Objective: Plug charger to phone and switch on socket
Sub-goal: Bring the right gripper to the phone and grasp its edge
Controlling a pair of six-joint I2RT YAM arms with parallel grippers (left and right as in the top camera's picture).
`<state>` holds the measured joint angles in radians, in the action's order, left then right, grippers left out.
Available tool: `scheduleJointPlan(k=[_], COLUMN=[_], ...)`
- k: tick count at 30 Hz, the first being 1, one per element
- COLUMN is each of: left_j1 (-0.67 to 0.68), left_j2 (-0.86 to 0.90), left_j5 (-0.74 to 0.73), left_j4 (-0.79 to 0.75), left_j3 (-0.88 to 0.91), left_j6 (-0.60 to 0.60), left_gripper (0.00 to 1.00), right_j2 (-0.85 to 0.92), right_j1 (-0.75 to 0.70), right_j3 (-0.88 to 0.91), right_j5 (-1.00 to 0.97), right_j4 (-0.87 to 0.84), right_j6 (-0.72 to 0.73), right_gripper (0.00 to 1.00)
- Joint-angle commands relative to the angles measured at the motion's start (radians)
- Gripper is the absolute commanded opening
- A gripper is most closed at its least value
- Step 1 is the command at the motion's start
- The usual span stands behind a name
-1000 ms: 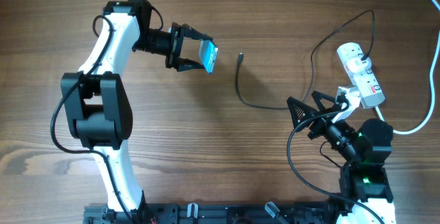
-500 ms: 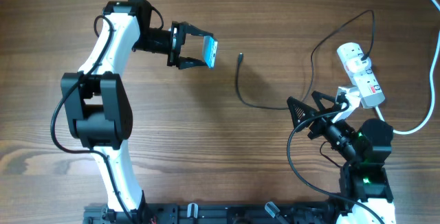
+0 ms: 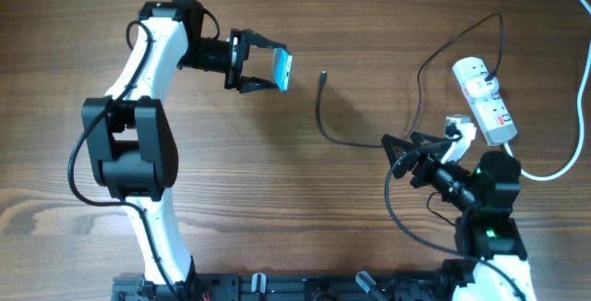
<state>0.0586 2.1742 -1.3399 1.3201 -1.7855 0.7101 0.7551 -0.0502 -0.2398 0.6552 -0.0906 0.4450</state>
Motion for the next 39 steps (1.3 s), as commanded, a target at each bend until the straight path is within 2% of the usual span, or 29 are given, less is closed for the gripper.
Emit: scheduleJointPlan(k=[1,5,7,9,12,14,17,22,24,25,30,39], left_j1=[-0.006,-0.006,-0.006,-0.005,0.007,0.029,0.064,0.110,0.120,0.126,0.138,0.154], left_j2=[-0.044,-0.044,-0.044,-0.044,-0.044,-0.044,-0.044,-0.044,-0.044,-0.044,-0.044,-0.044], left_j5=[0.005,0.068,0.164,0.261,0.412,0.503,0.572,0.623,0.635,0.635,0.634,0.630], left_j4=[0.001,0.001,0.000,-0.006,-0.025,-0.054,-0.095,-0.127,-0.131,-0.132,-0.132,-0.131], left_j3=[-0.022,-0.022,-0.022,-0.022,-0.022,-0.022,-0.022,-0.022,-0.022,-0.022,-0.022,-0.022], left_j6=[0.006,0.011,0.070,0.124,0.219,0.272,0.298,0.318,0.325,0.328,0.354,0.353], left_gripper=[0.04,0.04,0.04,0.04,0.04,0.04,0.04,0.04,0.04,0.04,0.04,0.04], right_j2=[0.097,0.241,0.310,0.341,0.346,0.348,0.375,0.533,0.597,0.637,0.711,0.828], right_j1=[0.004,0.005,0.006,0.008,0.008,0.027,0.109,0.311,0.379,0.426,0.526,0.603], right_j3=[-0.150,-0.367,-0.495,-0.565,-0.577,-0.576,-0.576,-0.576,-0.576,-0.576,-0.576,-0.576], right_j5=[0.080,0.095,0.090,0.087,0.097,0.129,0.119,0.021,-0.028,-0.071,-0.208,-0.306], right_j4=[0.082,0.320,0.470,0.538,0.477,0.414,0.348,0.224,0.156,0.111,0.001,-0.116], right_j6=[-0.001,-0.058,-0.087,-0.078,0.039,0.060,0.113,0.255,0.325,0.367,0.438,0.475], right_gripper=[0.93,0.92,0.95,1.00,1.00,0.88,0.87,0.87,0.84,0.78,0.63,0.52])
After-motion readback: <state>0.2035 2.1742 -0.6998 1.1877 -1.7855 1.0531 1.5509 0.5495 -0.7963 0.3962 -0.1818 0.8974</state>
